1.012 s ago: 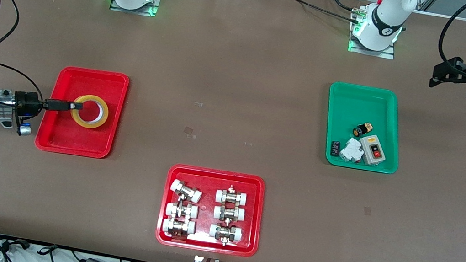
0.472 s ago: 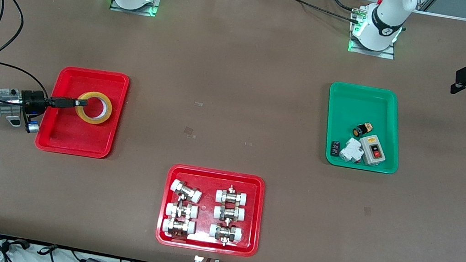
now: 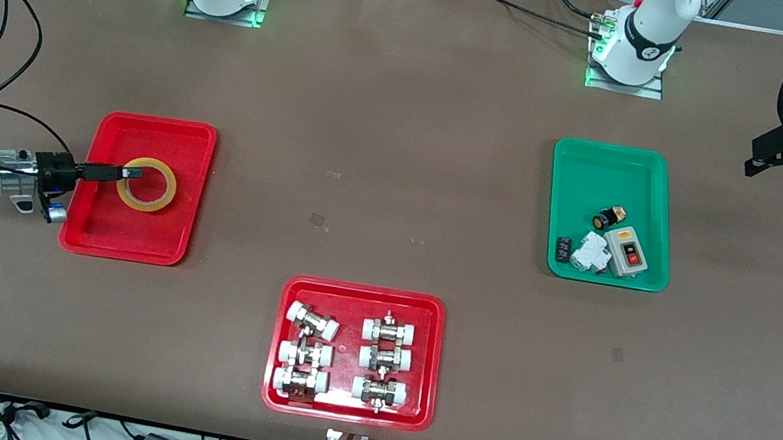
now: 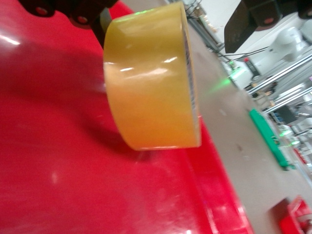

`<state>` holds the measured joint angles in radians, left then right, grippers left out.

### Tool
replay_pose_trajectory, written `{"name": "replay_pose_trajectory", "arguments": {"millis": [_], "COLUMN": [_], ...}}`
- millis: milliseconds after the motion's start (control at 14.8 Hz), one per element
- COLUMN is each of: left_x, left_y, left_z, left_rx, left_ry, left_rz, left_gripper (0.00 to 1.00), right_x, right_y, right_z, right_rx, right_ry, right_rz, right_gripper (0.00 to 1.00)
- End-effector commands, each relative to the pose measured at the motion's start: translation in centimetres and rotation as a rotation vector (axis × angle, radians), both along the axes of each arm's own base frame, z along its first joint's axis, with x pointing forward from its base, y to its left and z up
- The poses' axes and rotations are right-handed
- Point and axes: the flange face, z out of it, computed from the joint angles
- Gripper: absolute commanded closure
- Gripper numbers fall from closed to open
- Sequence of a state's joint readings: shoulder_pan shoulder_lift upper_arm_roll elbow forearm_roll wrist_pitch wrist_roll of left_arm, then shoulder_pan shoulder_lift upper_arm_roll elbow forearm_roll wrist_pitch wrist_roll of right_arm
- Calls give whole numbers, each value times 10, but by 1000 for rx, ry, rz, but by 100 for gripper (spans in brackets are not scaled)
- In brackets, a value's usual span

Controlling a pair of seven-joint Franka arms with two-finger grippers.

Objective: Left arm passes tape to right arm into tray
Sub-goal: 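Lower the tape into the red tray and open the right gripper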

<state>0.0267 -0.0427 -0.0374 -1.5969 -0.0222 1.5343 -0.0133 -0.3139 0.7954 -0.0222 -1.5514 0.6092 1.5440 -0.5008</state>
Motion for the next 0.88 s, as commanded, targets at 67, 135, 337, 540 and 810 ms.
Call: {"name": "replay_pose_trajectory", "arguments": {"millis": [67, 135, 337, 540, 810], "left_x": [0, -2, 2, 5, 14], "left_y": [8, 8, 7, 8, 8], "left_z": [2, 2, 2, 3, 1], "left_rx": [24, 24, 21, 16, 11], "left_ry": [-5, 9, -3, -9, -9], "left_rz": [2, 4, 14, 18, 16], "left_gripper": [0, 0, 0, 0, 0], "right_x": [-4, 2, 4, 7, 9], "right_y": [2, 15, 27, 16, 7], "right_z": [6, 19, 62, 109, 185], "right_rx": [-68, -123, -259, -378, -515], "right_ry": [-46, -79, -171, -225, -284], "right_rz": [36, 84, 143, 199, 210], "right_gripper": [0, 0, 0, 0, 0]}}
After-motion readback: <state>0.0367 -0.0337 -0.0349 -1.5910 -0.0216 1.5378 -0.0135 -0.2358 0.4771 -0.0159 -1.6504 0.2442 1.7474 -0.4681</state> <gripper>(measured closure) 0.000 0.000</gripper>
